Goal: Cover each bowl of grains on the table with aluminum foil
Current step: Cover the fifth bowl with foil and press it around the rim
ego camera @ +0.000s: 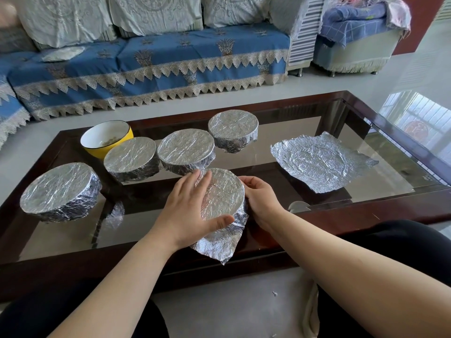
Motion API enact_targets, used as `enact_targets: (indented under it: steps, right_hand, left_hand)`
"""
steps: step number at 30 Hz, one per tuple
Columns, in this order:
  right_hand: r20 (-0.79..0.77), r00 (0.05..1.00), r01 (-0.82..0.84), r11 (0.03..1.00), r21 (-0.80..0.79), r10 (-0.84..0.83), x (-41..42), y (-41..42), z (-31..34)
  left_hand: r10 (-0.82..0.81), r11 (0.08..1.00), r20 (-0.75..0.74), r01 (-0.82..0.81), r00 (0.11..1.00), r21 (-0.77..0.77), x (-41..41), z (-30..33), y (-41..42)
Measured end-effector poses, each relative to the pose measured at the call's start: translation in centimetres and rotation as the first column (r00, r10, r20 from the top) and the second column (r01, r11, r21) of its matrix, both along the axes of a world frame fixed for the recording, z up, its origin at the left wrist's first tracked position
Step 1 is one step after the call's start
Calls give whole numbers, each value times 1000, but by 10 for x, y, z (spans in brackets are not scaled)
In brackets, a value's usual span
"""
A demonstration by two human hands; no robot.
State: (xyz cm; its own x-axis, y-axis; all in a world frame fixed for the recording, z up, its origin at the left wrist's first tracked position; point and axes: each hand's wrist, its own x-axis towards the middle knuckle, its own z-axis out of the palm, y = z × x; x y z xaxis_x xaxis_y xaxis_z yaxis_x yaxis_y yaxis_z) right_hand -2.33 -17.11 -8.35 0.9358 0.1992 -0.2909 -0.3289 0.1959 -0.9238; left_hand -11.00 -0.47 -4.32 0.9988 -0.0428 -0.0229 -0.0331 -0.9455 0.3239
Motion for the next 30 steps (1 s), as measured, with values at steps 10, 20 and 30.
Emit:
enact_targets:
  steps: [10, 20, 30]
  right_hand:
    - [183, 982, 51, 892, -450, 36, 3, 1, 5]
    - [232, 971, 80, 829, -554, 61, 6, -3, 12]
    - [300, 938, 50, 785, -617, 176, -19, -8, 24]
  left_hand:
    - [29, 999, -26, -28, 999, 46, -3, 2, -2]
    - [27, 997, -39, -24, 999, 79, -4, 4, -4]
    - [64, 995, -8, -63, 998, 76, -4, 2, -8]
